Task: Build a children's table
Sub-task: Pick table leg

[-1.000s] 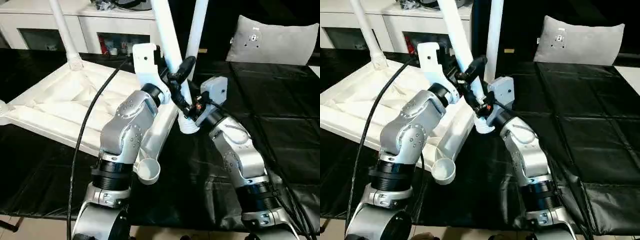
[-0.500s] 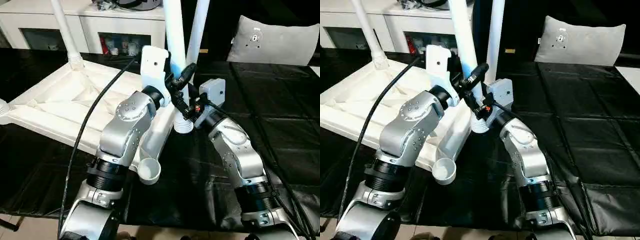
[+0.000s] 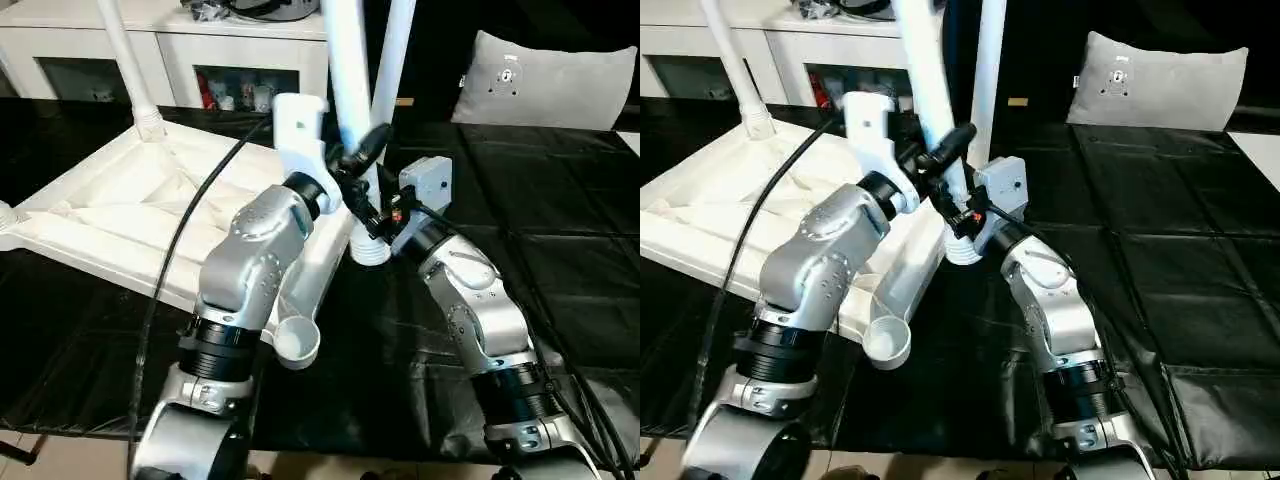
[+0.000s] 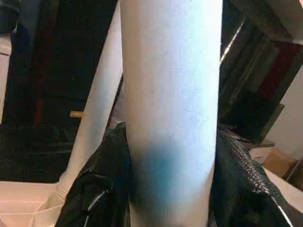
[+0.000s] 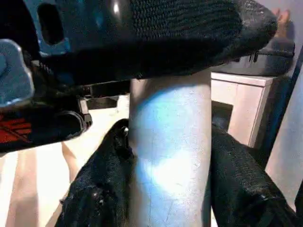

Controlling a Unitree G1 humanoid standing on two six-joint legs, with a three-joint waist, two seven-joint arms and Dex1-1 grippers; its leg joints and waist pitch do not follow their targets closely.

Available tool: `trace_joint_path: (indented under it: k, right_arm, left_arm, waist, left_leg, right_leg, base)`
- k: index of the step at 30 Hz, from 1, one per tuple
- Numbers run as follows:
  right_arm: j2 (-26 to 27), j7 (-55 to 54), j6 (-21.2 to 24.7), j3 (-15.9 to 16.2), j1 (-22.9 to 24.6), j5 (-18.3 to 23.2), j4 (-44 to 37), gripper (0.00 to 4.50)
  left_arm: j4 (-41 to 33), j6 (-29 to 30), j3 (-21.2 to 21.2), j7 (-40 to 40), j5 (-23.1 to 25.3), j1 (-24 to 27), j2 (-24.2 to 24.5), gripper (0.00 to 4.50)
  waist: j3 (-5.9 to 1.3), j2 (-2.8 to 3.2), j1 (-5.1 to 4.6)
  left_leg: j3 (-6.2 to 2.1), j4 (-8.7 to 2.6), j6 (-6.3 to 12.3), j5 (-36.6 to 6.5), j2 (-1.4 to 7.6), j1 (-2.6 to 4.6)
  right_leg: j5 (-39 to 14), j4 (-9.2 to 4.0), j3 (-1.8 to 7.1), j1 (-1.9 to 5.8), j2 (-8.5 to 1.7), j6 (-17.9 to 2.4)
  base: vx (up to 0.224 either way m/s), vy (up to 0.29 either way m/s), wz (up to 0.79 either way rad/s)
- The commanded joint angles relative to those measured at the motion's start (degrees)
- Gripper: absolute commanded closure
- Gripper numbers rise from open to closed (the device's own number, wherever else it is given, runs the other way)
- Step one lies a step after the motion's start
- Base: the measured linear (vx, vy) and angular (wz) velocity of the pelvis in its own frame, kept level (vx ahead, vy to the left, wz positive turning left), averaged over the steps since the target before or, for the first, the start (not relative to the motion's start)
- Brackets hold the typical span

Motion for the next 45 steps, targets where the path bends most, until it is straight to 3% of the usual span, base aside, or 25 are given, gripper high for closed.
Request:
trace_joint_path:
  k: [1, 6, 8, 14, 17, 18, 21, 28, 31, 34, 40, 45]
  right_arm:
    - [-0.94, 0.06, -0.08, 0.03, -0.54, -1.02, 0.13, 1.92]
    - [-1.45, 2.91, 3.40, -0.04, -0.49, 1.89, -0.44, 1.46]
    - [-1.79, 3.94, 1.76, 0.19, -0.34, 1.70, -0.37, 1.25]
    - [-2.66, 6.44, 4.74, -1.02, 0.53, 5.02, -1.64, 0.86]
    - [-3.74, 8.29, 7.96, -2.74, 0.90, 8.45, -3.19, 0.48]
    - [-5.77, 10.59, 13.60, -4.82, 1.21, 12.96, -5.46, 0.48]
    - [-9.72, 16.32, 19.10, -6.44, 1.38, 17.83, -7.16, 0.40]
    - [-16.63, 28.08, 26.86, -5.42, 1.19, 24.30, -8.56, 0.40]
    - [-19.40, 33.34, 32.64, -3.46, 1.71, 27.75, -10.65, 0.75]
    - [-19.98, 34.94, 33.77, -2.10, 1.97, 27.98, -10.85, 0.98]
    - [-20.15, 36.62, 35.52, -0.57, 2.39, 28.76, -11.46, 1.54]
    - [-20.42, 37.23, 36.54, -0.40, 2.66, 29.18, -12.00, 1.99]
  left_arm:
    - [0.44, -0.33, 1.56, 0.68, 0.59, -0.84, 0.90, 2.61]
    - [0.45, 0.39, 2.15, 0.37, 0.44, -1.02, 1.24, 2.64]
    - [0.57, 0.61, 2.42, 0.35, 0.17, -1.20, 1.53, 2.64]
    - [1.23, 1.10, 3.30, -0.14, -0.65, -1.85, 2.66, 2.64]
    - [1.47, 2.02, 3.09, -2.29, -0.95, -1.88, 4.13, 2.64]
    - [1.55, 3.56, 2.58, -5.87, -1.46, -1.94, 6.38, 2.64]
    - [1.15, 6.30, 2.09, -11.82, -3.45, -2.37, 9.59, 2.64]
    - [-1.36, 10.80, 1.24, -21.36, -8.33, -3.06, 14.09, 2.64]
    - [-4.39, 13.65, 0.85, -28.21, -13.42, -3.12, 15.35, 2.64]
    - [-6.43, 14.75, 0.07, -31.32, -15.33, -2.87, 15.83, 2.64]
    - [-9.00, 16.02, -1.61, -35.16, -17.02, -2.38, 16.73, 2.64]
    - [-9.10, 16.43, -1.46, -35.72, -17.33, -2.38, 17.18, 2.64]
  waist:
    - [-4.02, -0.05, -0.11]
    - [-4.06, -0.02, -0.16]
    - [-4.12, -0.06, -0.13]
    - [-4.10, -0.05, -0.05]
    - [-4.10, 0.00, 0.00]
    - [-4.08, 0.21, 0.04]
    - [-4.16, 0.20, 0.25]
    - [-4.14, -0.23, 0.55]
    - [-4.16, -0.10, 0.76]
    - [-4.07, -0.13, 0.78]
    - [-3.84, -0.20, 0.94]
    - [-3.91, -0.18, 1.05]
  left_leg:
    - [-0.76, -4.39, 3.86, -3.86, 3.28, -0.08]
    - [-0.78, -4.37, 4.19, -3.70, 3.35, -0.02]
    - [-0.74, -4.31, 4.27, -3.67, 3.38, 0.03]
    - [-0.77, -4.31, 4.53, -3.30, 3.43, 0.06]
    - [-0.79, -4.30, 4.59, -3.24, 3.40, 0.00]
    - [-0.85, -4.35, 4.78, -3.11, 3.29, 0.07]
    - [-0.82, -4.24, 5.19, -2.66, 3.35, 0.26]
    - [-0.76, -4.13, 4.80, -2.66, 3.30, 0.05]
    - [-0.80, -4.07, 5.20, -1.95, 3.37, 0.11]
    - [-0.70, -4.07, 4.78, -2.39, 3.44, 0.06]
    - [-0.69, -4.33, 2.82, -4.87, 3.40, 0.13]
    - [-0.73, -4.33, 2.30, -4.65, 3.28, 0.11]
  right_leg:
    - [-9.87, -3.89, 2.90, 4.00, -4.11, -11.35]
    - [-8.69, -3.76, 2.95, 4.07, -4.15, -11.67]
    - [-8.42, -3.72, 2.94, 4.03, -4.17, -11.94]
    - [-8.32, -3.67, 2.95, 3.99, -4.19, -12.20]
    - [-8.08, -3.61, 2.96, 4.07, -4.18, -12.31]
    - [-8.03, -3.66, 2.92, 4.18, -4.11, -12.34]
    - [-6.93, -3.42, 2.93, 4.11, -4.04, -12.60]
    - [-9.07, -3.49, 2.75, 4.32, -4.34, -13.65]
    - [-9.03, -3.39, 2.78, 4.36, -4.42, -13.96]
    - [-9.88, -3.52, 2.76, 4.12, -4.46, -14.39]
    - [-15.31, -4.17, 2.80, 4.07, -4.41, -12.02]
    - [-17.33, -4.35, 2.72, 3.99, -4.29, -10.39]
  base:
    - [0.000, 0.000, 0.00]
    - [0.000, 0.000, 0.00]
    - [0.000, 0.000, 0.00]
    - [0.000, 0.000, 0.00]
    - [0.000, 0.000, 0.00]
    - [0.000, 0.000, 0.00]
    - [0.000, 0.000, 0.00]
    - [0.000, 0.000, 0.00]
    - [0.000, 0.000, 0.00]
    - [0.000, 0.000, 0.00]
    - [0.000, 0.000, 0.00]
    - [0.000, 0.000, 0.00]
